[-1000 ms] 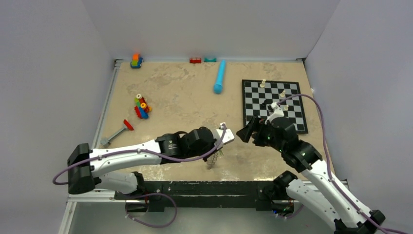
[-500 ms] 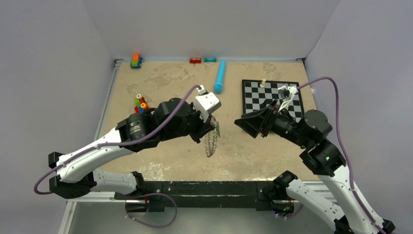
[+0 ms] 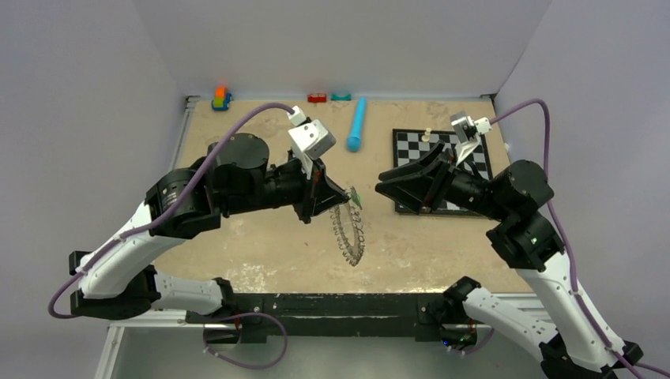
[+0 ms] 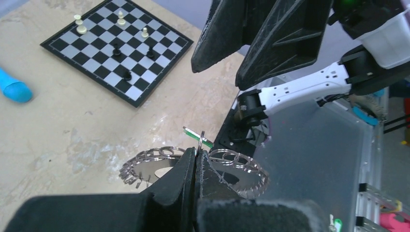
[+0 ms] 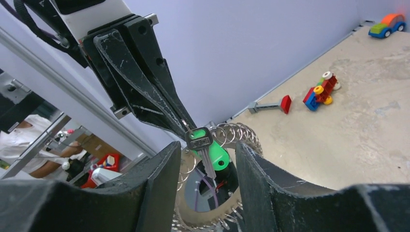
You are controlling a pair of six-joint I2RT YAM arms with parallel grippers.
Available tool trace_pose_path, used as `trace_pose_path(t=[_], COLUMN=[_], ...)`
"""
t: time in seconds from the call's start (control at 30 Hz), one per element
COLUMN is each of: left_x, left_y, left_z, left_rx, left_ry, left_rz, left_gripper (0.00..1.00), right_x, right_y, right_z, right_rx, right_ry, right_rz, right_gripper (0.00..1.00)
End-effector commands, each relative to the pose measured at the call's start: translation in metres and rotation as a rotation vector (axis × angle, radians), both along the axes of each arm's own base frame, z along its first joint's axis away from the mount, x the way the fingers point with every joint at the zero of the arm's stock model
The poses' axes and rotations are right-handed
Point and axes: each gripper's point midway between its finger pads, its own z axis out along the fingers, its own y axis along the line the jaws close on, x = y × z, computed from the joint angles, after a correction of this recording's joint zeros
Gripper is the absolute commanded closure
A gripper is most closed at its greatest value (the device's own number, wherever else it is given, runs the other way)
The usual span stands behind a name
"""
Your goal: Remove the keys from the keyring
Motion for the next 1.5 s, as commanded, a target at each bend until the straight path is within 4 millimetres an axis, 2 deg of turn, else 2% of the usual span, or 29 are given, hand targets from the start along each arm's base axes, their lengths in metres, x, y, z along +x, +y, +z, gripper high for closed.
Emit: trace_pose_path(t=[0.0,0.13,0.33,0.47,0.67,0.97,1.27,1.47], left_x=[-0.017,-0.028,-0.023,-0.040,-0.038,-0.045,-0.041,-0.036], left_y=[-0.004,-0.004,-0.004,-0.011,0.002,0.007,0.000,-0.003], left_z=[0.036,0.050,0.050,0.060,0.064,0.053,0.051,0.042], left_rx=[-0.114,-0.143,-0.120,-0.154,-0.133,-0.171,-0.161,-0.121], left_ry=[0.061,0.085,0.079,0.035,-0.078,-0.144,-0.127,-0.108], left_rz=[-0.063,-0.112,-0.094,-0.225,-0.235,-0.281,-0.272,-0.252], left_gripper=[1.00,1.00,1.00,1.00,1.00,1.00,1.00,1.00], right_x=[-0.017,-0.022,-0.028,-0.031,-0.033,-0.033,-0.039,-0.044], right_y=[-0.003,-0.002,0.002,0.012,0.027,0.038,0.050,0.043], right_z=[0.034,0.045,0.061,0.052,0.038,0.025,0.024,0.040], right_rx=[0.037,0.016,0.002,-0.080,-0.172,-0.179,-0.174,-0.134], right_ry=[-0.106,-0.144,-0.161,-0.142,-0.121,-0.096,-0.097,-0.130], right_rz=[0.033,0.036,0.026,0.011,-0.022,-0.023,0.019,0.020], right_gripper=[0.52,0.54,0.57,0.59,0.60,0.62,0.64,0.63])
